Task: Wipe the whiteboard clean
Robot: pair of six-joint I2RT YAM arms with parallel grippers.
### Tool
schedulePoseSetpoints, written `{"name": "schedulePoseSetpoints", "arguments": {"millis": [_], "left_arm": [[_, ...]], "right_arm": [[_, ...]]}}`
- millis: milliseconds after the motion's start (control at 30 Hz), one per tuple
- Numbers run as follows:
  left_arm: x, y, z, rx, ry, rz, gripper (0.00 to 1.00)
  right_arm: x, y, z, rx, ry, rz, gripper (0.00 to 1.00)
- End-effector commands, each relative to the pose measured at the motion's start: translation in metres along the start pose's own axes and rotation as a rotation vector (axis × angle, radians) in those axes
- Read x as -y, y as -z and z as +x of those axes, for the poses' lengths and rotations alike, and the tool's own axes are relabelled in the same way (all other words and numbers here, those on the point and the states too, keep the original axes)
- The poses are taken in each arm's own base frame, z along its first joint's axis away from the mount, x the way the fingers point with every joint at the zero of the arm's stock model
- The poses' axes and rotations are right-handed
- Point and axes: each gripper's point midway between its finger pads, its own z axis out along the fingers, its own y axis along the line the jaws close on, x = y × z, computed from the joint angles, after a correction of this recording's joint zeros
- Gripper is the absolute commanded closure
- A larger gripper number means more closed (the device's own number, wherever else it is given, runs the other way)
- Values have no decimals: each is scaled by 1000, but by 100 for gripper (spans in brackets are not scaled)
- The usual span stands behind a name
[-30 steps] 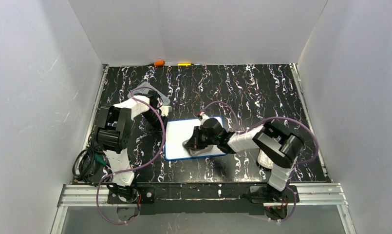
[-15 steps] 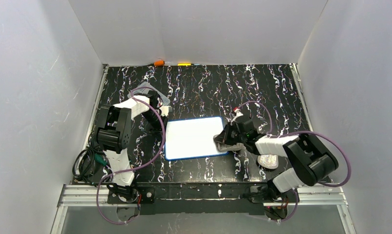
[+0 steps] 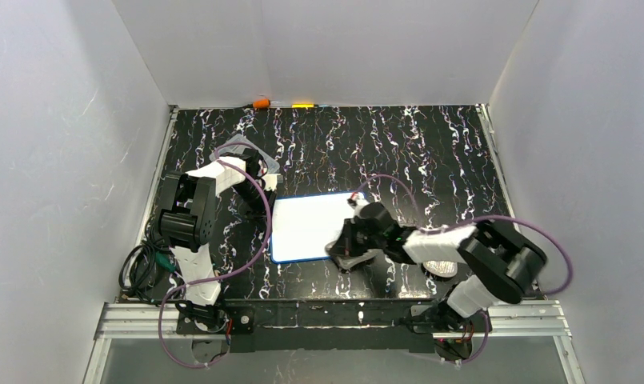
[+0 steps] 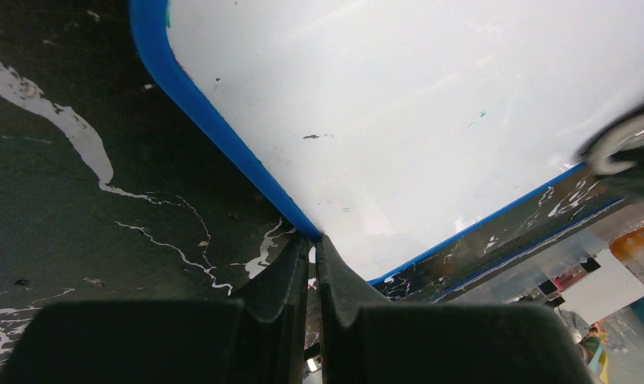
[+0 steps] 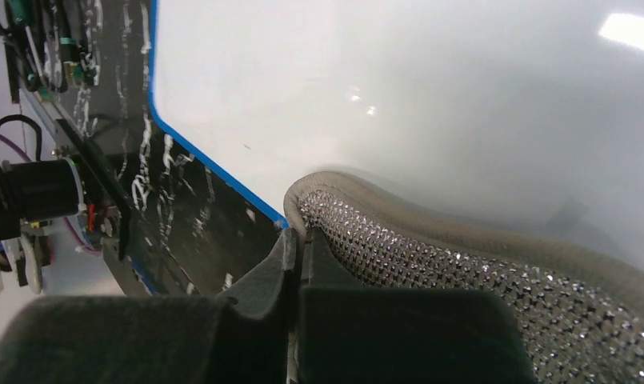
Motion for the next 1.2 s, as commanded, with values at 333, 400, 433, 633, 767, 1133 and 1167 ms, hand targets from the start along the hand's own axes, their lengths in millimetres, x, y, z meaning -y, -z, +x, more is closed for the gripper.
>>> {"name": "schedulePoseSetpoints", "arguments": {"millis": [333, 400, 433, 633, 767, 1133, 1167], "left_arm": [[-17, -15, -15, 55, -64, -75, 100], [-16, -16, -15, 52, -63, -72, 100], [-16, -17, -14, 50, -61, -70, 100], [-16, -16, -16, 51, -61, -71, 100], [-16, -14, -16, 51, -64, -74, 100], [-19, -12, -18, 56, -70, -86, 100], [-19, -12, -19, 56, -72, -86, 100]], "right_arm": [[70, 24, 47, -116, -102, 150, 99], [54, 7, 45, -132, -77, 119, 99], [47, -2, 46, -145, -65, 105, 99], [4, -43, 60, -232, -2, 15, 99], [27, -26, 48, -181, -29, 89, 99], [147, 80, 11, 52, -201, 405, 99], [148, 81, 8, 60, -206, 421, 99]]}}
